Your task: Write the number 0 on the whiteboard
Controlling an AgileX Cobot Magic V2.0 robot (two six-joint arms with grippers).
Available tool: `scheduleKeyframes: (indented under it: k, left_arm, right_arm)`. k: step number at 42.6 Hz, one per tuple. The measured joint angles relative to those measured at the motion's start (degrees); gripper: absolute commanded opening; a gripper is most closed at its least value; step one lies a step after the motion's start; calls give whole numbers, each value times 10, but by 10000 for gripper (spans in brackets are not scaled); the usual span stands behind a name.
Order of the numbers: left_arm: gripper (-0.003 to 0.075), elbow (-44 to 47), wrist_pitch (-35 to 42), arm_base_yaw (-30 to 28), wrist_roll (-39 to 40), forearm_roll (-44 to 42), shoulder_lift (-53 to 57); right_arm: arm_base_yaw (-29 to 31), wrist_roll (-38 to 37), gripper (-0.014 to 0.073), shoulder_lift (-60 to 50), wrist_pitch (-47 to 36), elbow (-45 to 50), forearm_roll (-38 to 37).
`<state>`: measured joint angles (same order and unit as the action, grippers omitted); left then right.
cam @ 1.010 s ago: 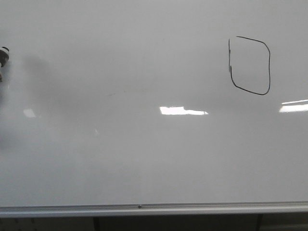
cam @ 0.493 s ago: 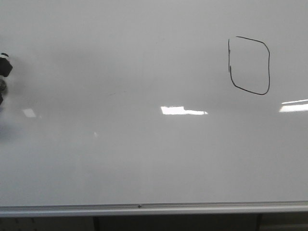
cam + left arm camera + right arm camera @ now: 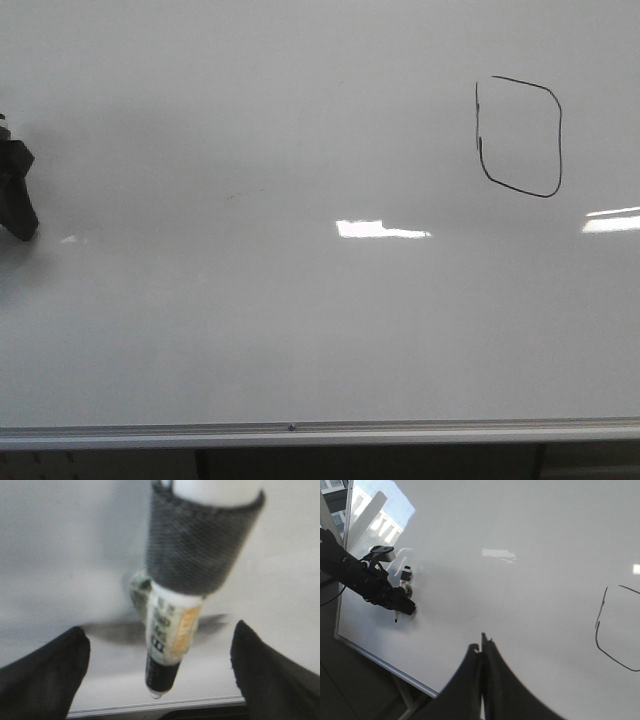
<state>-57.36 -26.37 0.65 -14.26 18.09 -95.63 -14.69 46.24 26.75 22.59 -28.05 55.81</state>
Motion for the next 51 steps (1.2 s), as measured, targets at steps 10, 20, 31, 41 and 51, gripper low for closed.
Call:
scheduleKeyframes:
  k: [10, 20, 31, 41, 51]
  left_arm:
    - [598, 0, -23, -3, 0, -50, 83]
    - [307, 0, -69, -3, -1, -55, 203]
    - [-18, 70, -57, 8, -5, -46, 328]
    - [-19, 202, 22, 68, -5, -20, 469]
    - [-20, 319, 79, 117, -5, -3, 613]
  right_arm:
    - [0, 0, -69, 0, -4, 0, 0]
    - [0, 1, -69, 0, -28, 0, 0]
    - [0, 1, -69, 0, -61, 0, 0]
    - [0, 1, -69, 0, -76, 0, 1]
    - [0, 1, -69, 0, -79, 0, 1]
